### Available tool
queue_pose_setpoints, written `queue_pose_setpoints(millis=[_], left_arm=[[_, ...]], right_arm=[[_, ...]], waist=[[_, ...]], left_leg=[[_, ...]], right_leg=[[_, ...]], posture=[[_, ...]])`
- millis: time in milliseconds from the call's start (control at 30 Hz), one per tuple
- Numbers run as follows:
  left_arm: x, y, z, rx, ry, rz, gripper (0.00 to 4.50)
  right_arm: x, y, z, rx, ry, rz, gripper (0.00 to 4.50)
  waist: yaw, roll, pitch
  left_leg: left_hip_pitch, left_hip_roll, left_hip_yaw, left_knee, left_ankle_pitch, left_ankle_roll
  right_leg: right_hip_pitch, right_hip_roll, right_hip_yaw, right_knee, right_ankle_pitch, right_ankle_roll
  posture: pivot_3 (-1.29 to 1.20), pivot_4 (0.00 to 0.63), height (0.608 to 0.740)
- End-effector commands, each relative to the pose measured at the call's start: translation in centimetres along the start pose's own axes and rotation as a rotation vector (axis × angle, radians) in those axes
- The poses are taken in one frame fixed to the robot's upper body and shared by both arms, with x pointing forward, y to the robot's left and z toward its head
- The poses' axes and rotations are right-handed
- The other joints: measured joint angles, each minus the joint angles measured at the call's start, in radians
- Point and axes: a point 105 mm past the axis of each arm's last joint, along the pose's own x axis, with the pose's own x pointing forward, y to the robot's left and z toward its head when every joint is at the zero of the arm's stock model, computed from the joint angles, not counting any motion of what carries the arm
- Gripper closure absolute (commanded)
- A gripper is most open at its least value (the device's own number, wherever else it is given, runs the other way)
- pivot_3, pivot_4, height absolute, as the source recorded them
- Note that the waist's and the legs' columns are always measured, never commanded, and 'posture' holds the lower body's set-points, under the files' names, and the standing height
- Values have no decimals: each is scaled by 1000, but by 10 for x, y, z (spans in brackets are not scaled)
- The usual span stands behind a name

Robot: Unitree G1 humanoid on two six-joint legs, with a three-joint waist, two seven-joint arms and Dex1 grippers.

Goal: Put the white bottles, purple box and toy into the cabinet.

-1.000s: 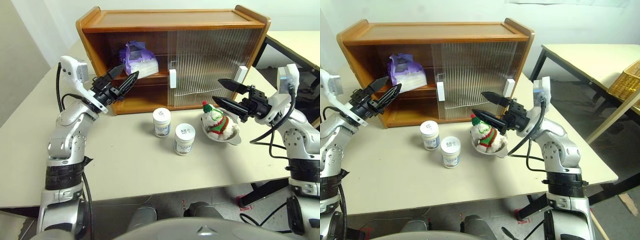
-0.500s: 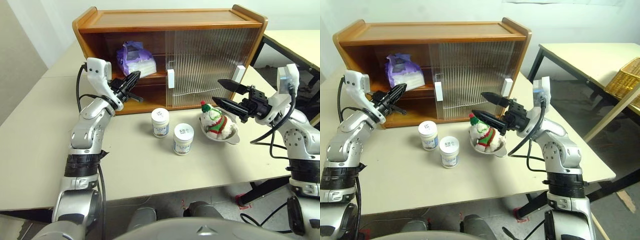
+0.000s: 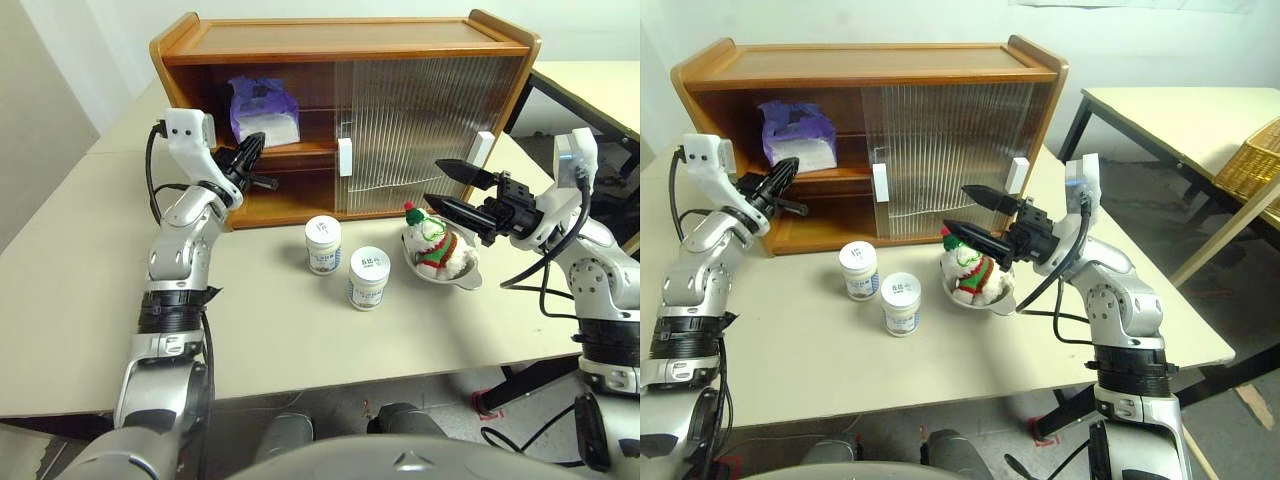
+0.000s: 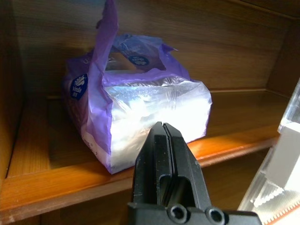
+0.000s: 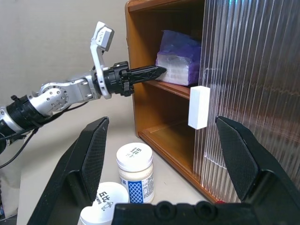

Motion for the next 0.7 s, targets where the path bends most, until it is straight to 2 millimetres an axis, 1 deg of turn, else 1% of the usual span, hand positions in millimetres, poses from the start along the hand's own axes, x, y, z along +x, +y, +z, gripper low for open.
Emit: queue_pose_setpoints(millis=[33, 167, 300, 367, 467, 533, 700], left_arm=[[4, 5, -2, 8, 3, 33, 4458], [8, 8, -6, 15, 21, 58, 4458], [9, 4, -7, 6, 21, 29, 4458], [8, -12, 0, -44, -11, -70, 4458], [-2, -37, 7, -26, -25, -241, 3861], [-9, -44, 9, -31, -25, -293, 3146], [-28, -48, 12, -23, -10, -385, 1370]], right_arm=[[1, 2, 1, 0, 1, 7, 0], [2, 2, 1, -1, -1, 6, 0], [1, 2, 1, -1, -1, 3, 0], [1, 2, 0, 0, 0, 1, 0], [1, 2, 0, 1, -1, 1, 0], [1, 2, 0, 1, -2, 2, 0], [3, 2, -1, 5, -4, 6, 0]], waist=[[0, 0, 0], [0, 0, 0], [0, 0, 0], [0, 0, 0], [0, -1, 1], [0, -1, 1], [-3, -1, 1]], left_leg=[[0, 0, 0, 0, 0, 0], [0, 0, 0, 0, 0, 0], [0, 0, 1, 0, 0, 0], [0, 0, 1, 0, 0, 0], [0, -1, 1, 0, 0, 0], [-1, -1, 1, 0, 0, 1], [0, -1, 2, 0, 0, 1]], right_leg=[[0, 0, 0, 0, 0, 0], [0, 0, 0, 0, 0, 0], [0, 0, 0, 0, 0, 1], [0, 0, 0, 0, 0, 1], [0, 0, -1, -1, 0, 1], [0, 0, -1, -1, 0, 1], [0, 0, 0, -1, 0, 1]], posture=[[-61, 0, 740], [-66, 0, 740], [-68, 0, 740], [-68, 0, 740], [-65, 0, 740], [-65, 0, 740], [-56, 0, 740]])
